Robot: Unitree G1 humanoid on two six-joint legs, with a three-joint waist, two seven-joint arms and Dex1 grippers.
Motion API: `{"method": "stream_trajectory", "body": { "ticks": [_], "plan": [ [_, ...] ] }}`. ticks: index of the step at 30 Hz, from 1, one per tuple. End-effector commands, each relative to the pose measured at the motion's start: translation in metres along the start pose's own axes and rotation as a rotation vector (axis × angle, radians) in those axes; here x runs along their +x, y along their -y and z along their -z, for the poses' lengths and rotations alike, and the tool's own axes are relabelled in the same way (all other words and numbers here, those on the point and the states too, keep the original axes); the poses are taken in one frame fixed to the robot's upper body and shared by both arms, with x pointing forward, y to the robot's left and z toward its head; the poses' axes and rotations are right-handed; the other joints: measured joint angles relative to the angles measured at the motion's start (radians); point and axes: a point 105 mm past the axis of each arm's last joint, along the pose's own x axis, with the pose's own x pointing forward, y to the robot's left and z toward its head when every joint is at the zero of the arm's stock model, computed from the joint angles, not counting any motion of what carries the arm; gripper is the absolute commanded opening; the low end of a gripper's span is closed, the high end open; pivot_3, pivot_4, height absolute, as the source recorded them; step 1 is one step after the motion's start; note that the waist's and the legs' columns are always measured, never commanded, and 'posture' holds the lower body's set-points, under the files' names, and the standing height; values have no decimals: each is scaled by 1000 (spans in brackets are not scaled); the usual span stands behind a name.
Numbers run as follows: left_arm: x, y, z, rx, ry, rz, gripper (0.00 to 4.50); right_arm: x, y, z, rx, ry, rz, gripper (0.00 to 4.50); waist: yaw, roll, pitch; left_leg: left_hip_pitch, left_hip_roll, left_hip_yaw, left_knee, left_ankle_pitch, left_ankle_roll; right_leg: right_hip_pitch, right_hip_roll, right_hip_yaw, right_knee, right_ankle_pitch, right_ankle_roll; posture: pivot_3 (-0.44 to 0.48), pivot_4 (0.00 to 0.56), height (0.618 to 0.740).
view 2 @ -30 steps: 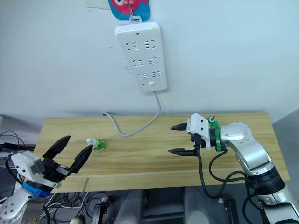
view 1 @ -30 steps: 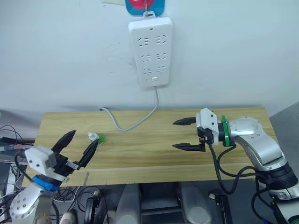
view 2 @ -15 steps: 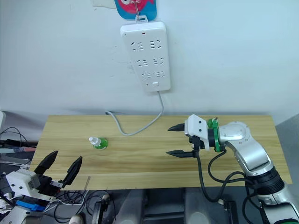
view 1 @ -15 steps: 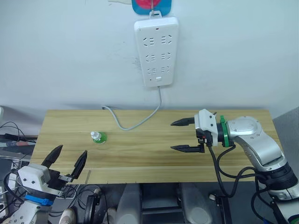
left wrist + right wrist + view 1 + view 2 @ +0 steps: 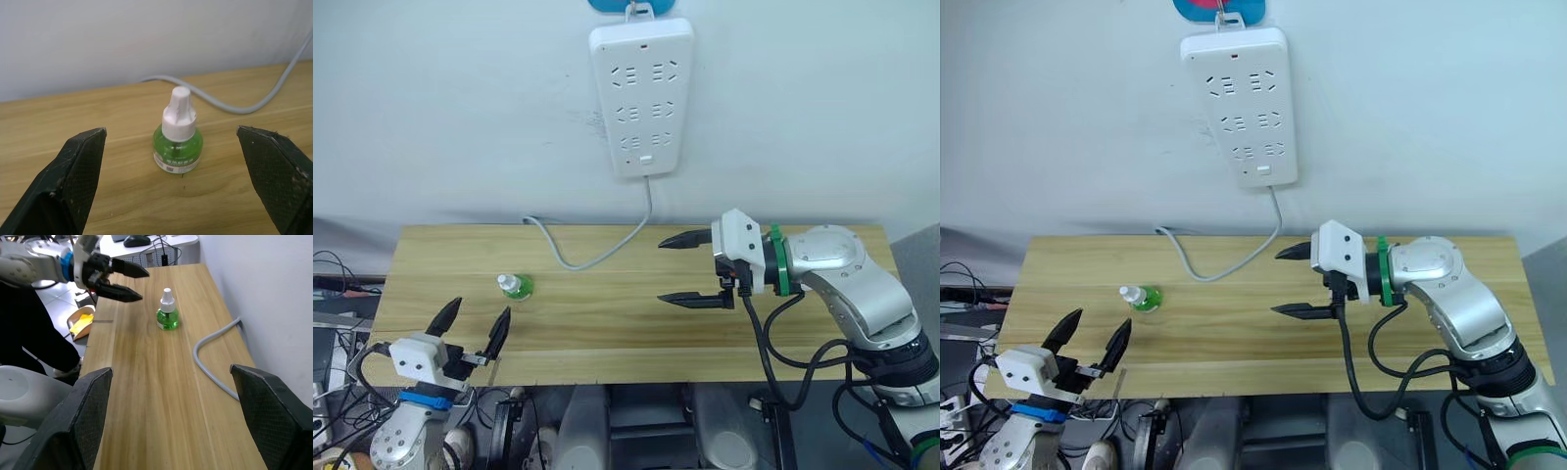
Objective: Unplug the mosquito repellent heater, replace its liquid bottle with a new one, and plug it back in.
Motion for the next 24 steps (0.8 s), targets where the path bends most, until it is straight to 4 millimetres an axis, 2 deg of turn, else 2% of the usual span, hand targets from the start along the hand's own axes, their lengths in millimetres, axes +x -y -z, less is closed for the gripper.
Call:
{"method": "stream_trajectory", "body": {
  "ticks": [1, 8, 14, 24],
  "plan": [
    [-2, -8, 6, 25, -18, -25, 4500, -2, -1, -15, -42, 28, 7, 3998, 0, 0, 2, 0, 0, 0, 0, 0, 0, 0, 0, 0, 0, 0, 0, -87, 481, 730],
    [15, -1, 20, -11, -31, 5, 4500, -3, 0, -19, -38, 26, 28, 3998, -3, 0, 3, 0, 0, 0, 0, 0, 0, 0, 0, 0, 0, 0, 0, -113, 481, 730],
    [21, 7, 29, -16, -29, 18, 4500, -5, -1, -19, -33, 10, 35, 3998, -11, 0, 4, 0, 0, 0, 0, 0, 0, -1, 0, 0, 0, 0, 0, -130, 488, 730],
    [30, 6, 39, -16, -36, 8, 4500, -9, -1, -19, -27, -6, 45, 3998, -29, 1, 10, 0, 0, 0, 0, 0, 0, -1, 0, -1, 0, 0, 0, -157, 496, 730]
  ]
}}
